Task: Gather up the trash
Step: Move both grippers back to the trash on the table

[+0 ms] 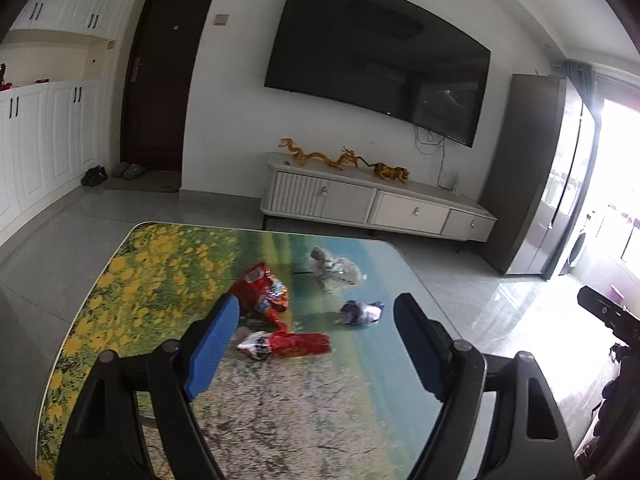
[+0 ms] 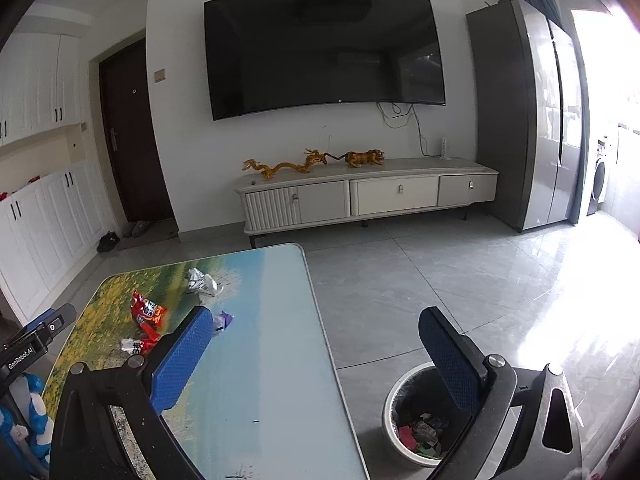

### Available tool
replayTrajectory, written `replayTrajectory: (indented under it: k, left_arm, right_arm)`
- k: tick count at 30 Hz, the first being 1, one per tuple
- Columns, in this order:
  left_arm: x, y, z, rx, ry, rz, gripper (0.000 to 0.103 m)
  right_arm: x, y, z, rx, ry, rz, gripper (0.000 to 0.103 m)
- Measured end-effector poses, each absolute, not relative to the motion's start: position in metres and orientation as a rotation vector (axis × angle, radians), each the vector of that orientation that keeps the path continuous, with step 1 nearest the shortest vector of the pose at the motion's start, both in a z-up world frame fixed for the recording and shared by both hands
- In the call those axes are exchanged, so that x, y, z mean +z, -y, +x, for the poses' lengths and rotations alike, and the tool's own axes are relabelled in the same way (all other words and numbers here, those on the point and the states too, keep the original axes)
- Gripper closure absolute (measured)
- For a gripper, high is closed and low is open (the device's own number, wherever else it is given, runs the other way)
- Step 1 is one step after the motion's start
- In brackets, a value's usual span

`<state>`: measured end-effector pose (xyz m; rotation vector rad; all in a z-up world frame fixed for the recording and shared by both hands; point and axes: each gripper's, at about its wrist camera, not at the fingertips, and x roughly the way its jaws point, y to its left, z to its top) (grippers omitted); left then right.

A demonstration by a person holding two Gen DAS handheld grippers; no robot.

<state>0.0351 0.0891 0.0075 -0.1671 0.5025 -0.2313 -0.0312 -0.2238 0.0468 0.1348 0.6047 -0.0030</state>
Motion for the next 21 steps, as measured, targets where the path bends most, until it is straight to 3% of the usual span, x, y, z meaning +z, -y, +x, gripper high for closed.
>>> replayTrajectory:
  k: [12, 21]
  left_arm:
    - [-0.029, -0.203, 0.042, 0.001, -0.566, -0.2, 0.024]
    - [-0.053, -0.213, 0.051, -0.057, -0.629, -0.229, 0.024]
  right_arm:
    - [0.026, 0.162, -0.002, 0.105, -0.728, 0.065, 0.0]
    - [-0.004, 0.136, 0.017, 0.198, -0.798, 0.038, 0.0]
